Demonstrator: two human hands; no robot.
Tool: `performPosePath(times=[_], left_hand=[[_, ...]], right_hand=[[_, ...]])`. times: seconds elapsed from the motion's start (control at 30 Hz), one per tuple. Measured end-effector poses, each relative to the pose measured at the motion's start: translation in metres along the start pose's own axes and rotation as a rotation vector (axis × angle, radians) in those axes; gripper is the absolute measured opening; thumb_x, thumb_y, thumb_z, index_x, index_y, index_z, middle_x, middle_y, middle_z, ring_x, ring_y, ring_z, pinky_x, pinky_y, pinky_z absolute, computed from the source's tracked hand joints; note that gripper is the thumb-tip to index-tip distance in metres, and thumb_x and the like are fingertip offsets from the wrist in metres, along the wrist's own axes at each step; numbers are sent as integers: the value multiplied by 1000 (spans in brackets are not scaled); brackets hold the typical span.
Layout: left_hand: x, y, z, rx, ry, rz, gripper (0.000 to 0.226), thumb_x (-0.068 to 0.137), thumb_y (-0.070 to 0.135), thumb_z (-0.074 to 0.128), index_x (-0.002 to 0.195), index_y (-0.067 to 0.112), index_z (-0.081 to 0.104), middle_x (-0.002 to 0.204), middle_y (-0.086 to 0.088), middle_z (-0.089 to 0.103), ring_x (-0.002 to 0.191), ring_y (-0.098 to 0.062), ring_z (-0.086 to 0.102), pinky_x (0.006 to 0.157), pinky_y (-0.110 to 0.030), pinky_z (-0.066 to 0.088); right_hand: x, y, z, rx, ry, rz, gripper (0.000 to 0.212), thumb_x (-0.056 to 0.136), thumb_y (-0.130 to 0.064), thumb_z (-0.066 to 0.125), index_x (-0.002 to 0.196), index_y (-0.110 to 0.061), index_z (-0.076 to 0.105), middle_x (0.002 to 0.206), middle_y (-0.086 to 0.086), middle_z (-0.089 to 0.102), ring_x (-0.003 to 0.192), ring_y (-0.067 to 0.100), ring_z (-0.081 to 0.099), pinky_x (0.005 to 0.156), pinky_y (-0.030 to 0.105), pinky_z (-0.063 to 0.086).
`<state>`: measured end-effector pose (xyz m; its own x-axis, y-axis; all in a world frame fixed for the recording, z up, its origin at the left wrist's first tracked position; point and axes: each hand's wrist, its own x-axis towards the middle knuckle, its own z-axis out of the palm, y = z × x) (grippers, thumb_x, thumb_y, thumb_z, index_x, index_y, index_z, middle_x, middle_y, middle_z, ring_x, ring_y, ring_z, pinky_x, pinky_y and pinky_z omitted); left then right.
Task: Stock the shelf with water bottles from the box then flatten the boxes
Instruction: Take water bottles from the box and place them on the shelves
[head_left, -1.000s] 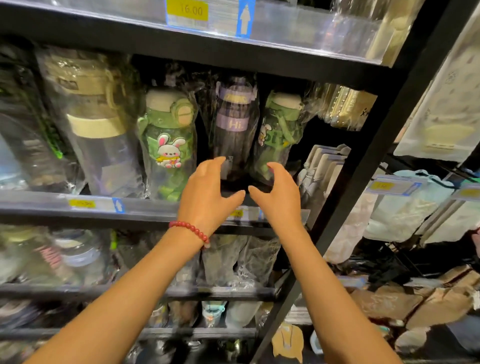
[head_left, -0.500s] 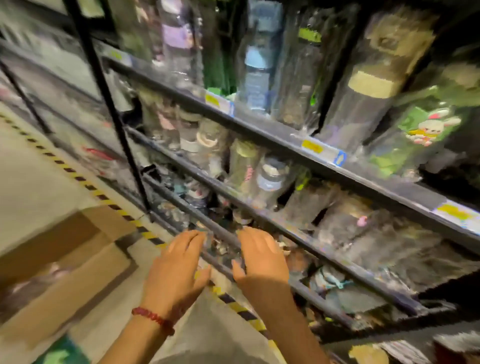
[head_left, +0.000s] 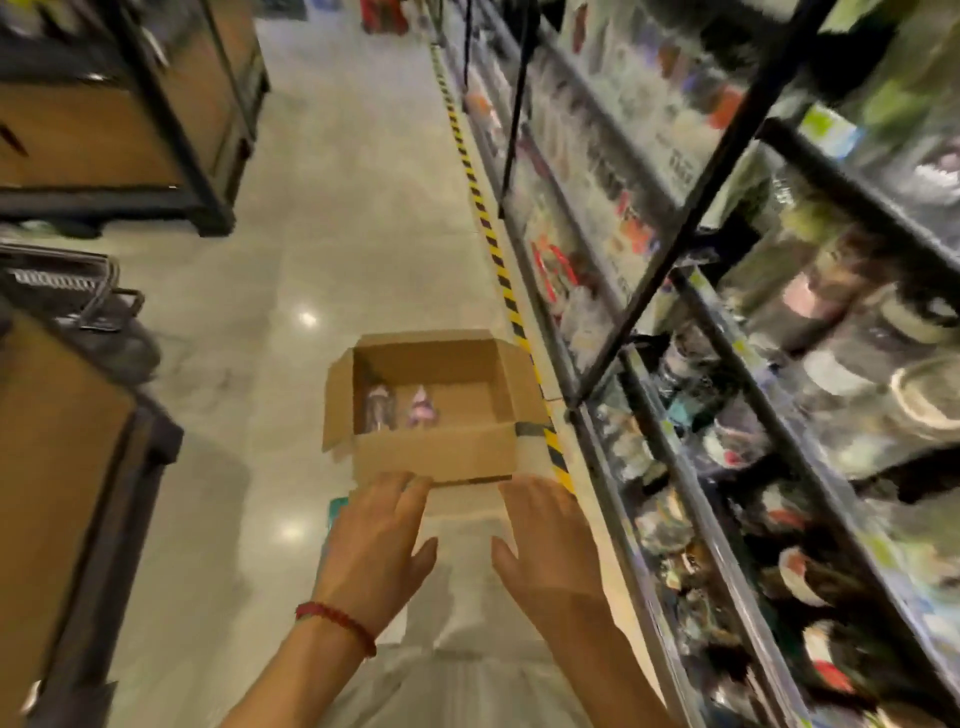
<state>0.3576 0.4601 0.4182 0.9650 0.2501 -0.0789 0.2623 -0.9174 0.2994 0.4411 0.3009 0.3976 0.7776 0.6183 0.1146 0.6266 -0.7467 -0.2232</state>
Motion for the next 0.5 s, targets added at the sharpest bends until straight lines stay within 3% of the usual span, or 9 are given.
performPosePath(times=[0.1, 0.17, 0.27, 0.4, 0.5], left_hand=[[7, -26, 3, 31, 0, -169, 59, 53, 38, 85, 105, 20, 65, 101, 1, 66, 89, -19, 65, 74, -30, 56], [19, -33, -1, 21, -12, -253, 57, 66, 40, 77, 118, 22, 60, 116, 0, 62, 105, -20, 60, 88, -31, 51], [53, -48, 2, 3, 30, -315, 57, 80, 38, 66, 132, 21, 49, 131, -1, 52, 119, -21, 49, 99, -31, 43], [121, -74, 10, -8, -45, -356, 62, 51, 31, 89, 106, 12, 67, 101, -7, 68, 85, -27, 67, 70, -33, 57], [180, -90, 15, 9, -109, -403, 62, 41, 34, 90, 97, 17, 70, 88, -1, 68, 73, -20, 66, 61, -29, 56]], right_hand=[[31, -6, 19, 34, -75, -73, 60, 54, -31, 80, 110, -18, 60, 108, 2, 67, 98, 26, 65, 80, 37, 57], [53, -9, 31, 68, -133, -114, 59, 59, -27, 77, 114, -18, 58, 110, 2, 66, 101, 27, 64, 84, 39, 56], [93, -11, 42, 92, -194, -149, 51, 62, -27, 79, 110, -21, 62, 104, -2, 65, 98, 25, 63, 77, 38, 56], [160, 4, 59, 136, -203, -177, 69, 44, -28, 89, 103, -21, 53, 94, -2, 67, 86, 23, 68, 66, 33, 58], [226, 24, 83, 118, -279, -159, 51, 49, -23, 85, 94, -21, 61, 93, -3, 66, 86, 24, 66, 62, 36, 57]])
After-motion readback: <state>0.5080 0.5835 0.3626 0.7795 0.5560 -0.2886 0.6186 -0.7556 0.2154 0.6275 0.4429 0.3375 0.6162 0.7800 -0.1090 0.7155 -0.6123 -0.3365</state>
